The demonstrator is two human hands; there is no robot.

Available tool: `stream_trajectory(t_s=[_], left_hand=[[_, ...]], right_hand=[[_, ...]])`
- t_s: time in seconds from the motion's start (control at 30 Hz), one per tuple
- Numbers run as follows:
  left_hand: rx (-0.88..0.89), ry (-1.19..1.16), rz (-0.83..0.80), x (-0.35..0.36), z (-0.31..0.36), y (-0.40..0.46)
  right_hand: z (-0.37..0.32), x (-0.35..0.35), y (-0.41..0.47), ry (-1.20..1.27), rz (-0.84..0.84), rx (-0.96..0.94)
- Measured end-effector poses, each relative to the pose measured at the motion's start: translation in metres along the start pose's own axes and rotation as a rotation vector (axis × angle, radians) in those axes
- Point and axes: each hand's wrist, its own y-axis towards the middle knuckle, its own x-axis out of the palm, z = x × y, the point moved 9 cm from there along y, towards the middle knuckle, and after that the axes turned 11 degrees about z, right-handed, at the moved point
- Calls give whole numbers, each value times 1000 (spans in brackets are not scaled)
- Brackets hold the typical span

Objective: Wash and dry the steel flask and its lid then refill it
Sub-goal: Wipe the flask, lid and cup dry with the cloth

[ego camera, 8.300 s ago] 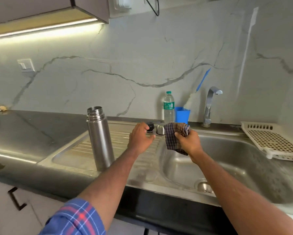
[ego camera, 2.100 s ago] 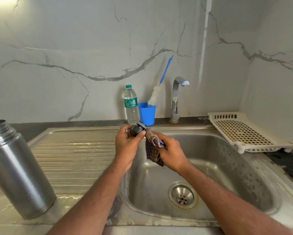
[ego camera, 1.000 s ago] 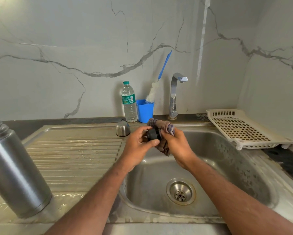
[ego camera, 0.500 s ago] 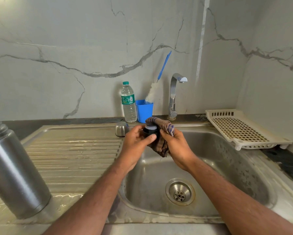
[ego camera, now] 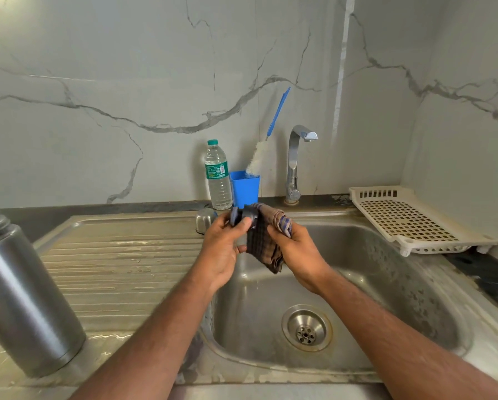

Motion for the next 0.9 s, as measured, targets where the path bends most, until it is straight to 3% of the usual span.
stream_trajectory(t_s=[0.07,0.17,0.3,0.37,0.57,0.7,0.8,0.9], left_hand=[[38,-26,49,-7,2,3],[137,113,88,-16,5,6],[334,465,-28,-6,10,5],[370,505,-98,5,6,-1],[88,-96,-28,8,7,-4],[54,-27,114,-10,4,2],[-32,88,-28,0,-1,-4],[-123,-9,-77,5,0,-10]], right_hand=[[1,5,-3,-6,-25,5],[-6,4,-4,-68,-11,-61],[-15,2,-4,-109,11,-142],[-17,-2,-1,-97,46,-153],[0,-7,3,-3,28,-37],[-20,7,-5,-204,-54,-244],[-30,10,-7,-346,-102,-396],[-35,2,-5,-305,-100,-410]])
